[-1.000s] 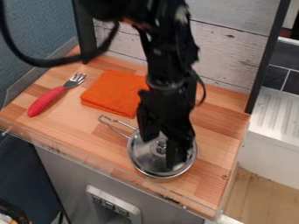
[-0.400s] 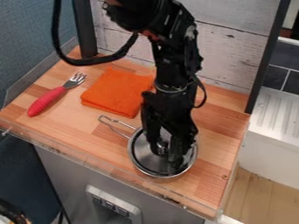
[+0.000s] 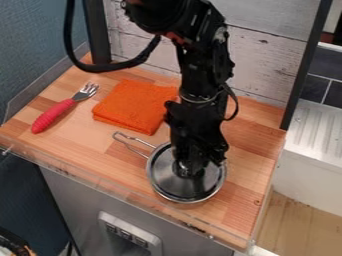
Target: Put the silver lid on top of the orange cloth
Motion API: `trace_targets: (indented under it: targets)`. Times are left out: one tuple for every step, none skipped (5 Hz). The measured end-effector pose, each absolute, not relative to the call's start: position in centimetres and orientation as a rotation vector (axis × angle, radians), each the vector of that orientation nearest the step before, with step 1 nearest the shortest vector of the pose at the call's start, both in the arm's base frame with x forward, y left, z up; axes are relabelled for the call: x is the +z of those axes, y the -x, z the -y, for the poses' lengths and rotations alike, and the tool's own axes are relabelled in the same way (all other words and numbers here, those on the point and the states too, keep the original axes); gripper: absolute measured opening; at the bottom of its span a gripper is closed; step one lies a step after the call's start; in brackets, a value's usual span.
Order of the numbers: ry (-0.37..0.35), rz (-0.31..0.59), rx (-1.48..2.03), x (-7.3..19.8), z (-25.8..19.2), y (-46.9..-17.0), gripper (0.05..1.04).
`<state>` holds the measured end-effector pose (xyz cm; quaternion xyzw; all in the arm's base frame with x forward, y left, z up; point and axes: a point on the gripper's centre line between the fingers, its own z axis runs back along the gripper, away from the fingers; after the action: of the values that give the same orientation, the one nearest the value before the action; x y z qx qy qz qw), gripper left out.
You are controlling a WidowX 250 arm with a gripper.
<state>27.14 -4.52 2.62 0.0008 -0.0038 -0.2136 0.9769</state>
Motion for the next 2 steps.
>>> trace_targets:
  targets:
    - [-0.004,-0.003,-0.443,2.8,4.2,-27.1,0.282]
    - [0.021,-0.008,-0.408,3.9,2.9,-27.7,0.282]
